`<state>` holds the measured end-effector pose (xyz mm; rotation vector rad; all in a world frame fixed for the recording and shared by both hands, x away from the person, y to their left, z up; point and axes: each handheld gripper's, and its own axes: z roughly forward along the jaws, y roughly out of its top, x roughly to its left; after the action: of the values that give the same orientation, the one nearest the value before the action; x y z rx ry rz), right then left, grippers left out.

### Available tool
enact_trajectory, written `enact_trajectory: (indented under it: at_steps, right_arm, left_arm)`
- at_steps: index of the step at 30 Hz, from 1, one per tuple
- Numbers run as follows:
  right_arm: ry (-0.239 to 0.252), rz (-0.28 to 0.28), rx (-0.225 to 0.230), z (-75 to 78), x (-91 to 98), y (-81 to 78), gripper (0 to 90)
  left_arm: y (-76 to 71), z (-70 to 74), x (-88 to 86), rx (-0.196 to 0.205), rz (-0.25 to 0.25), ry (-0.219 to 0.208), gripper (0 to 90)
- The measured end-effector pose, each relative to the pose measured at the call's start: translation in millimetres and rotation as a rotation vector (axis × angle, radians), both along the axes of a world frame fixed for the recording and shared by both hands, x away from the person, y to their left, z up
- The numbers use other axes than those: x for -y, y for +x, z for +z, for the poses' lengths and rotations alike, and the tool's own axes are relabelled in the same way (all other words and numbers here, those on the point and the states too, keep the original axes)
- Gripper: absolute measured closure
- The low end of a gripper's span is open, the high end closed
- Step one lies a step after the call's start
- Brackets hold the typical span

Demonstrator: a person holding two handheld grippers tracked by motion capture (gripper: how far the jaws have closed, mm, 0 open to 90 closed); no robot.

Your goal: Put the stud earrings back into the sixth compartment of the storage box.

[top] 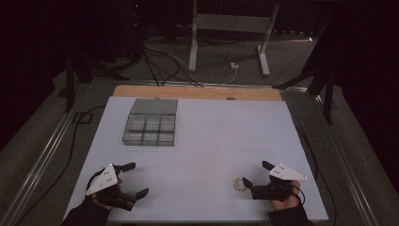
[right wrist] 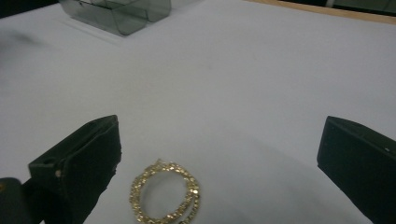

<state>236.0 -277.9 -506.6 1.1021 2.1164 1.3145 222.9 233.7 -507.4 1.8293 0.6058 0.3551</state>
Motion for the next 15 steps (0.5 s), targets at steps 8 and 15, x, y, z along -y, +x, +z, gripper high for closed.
enact_trajectory:
  at_steps: [8,15]
  right_arm:
    - [-0.001,-0.009,-0.008,-0.5,-0.3,0.6,0.0]
    - [-0.002,-0.050,0.011,6.1,2.3,-0.7,0.0]
  left_arm:
    - [-0.2,1.0,-1.9,0.009,0.003,0.000,0.4]
    - [-0.5,1.4,-2.0,0.009,0.003,-0.014,0.4]
